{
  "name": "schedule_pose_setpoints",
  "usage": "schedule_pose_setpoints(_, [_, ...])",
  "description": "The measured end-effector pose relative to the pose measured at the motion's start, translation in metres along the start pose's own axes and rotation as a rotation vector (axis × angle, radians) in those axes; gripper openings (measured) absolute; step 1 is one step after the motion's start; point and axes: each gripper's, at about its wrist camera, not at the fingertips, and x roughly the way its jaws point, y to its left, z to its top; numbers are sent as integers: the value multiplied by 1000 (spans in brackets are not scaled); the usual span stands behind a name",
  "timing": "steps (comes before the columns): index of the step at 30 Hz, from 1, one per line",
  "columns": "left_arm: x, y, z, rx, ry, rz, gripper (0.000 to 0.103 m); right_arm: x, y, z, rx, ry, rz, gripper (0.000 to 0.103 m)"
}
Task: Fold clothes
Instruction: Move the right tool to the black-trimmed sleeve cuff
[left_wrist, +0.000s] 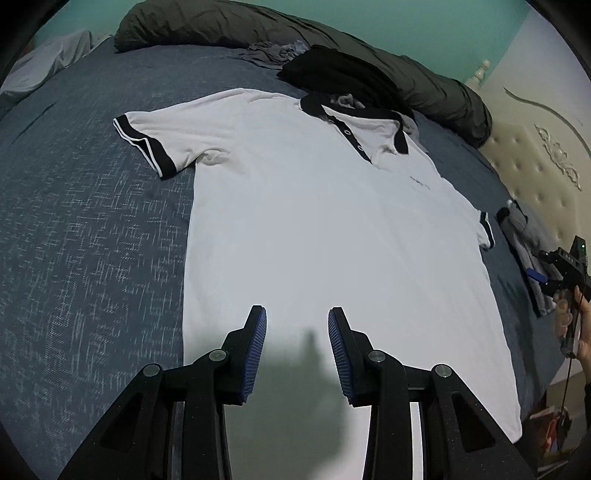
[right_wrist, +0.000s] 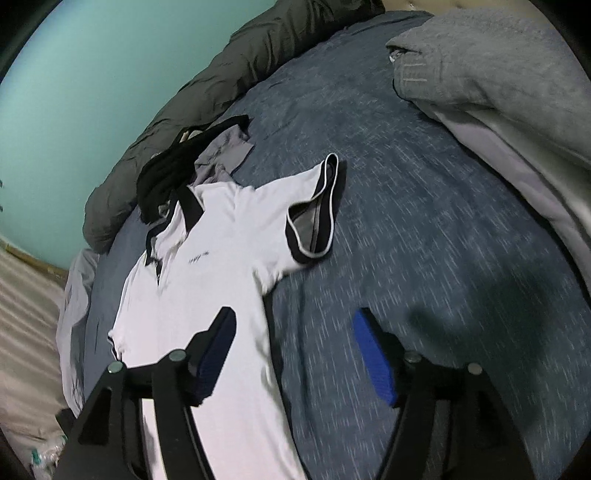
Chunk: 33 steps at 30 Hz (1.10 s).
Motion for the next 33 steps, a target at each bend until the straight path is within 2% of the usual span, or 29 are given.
schedule_pose_setpoints(8, [21,3,3,3,-25,-1,39,32,8,29,-2,-46,-16,70])
schedule_pose_setpoints(12, [27,3,-2,18,-22,-2,39,47,18,42,-43,-53,-25,69])
schedule_pose_setpoints(17, [33,1,-5,19,-13,-32,39,72,23,52,-88,-58,-60,48])
schedule_pose_setpoints(24, [39,-2,-6,33,-4,-44,39,93,18,50,-101,-40,-77,25])
schedule_pose_setpoints(26, [40,-2,-6,35,0,-44,39,99,17,49,-105,-35,-81,12])
schedule_pose_setpoints(28, [40,-1,-7,35,0,-43,39,105,16,48,-109,-30,-86,3])
schedule_pose_setpoints(33, [40,0,-8,35,2,-47,39,99,6,38,-79,-64,-93,1])
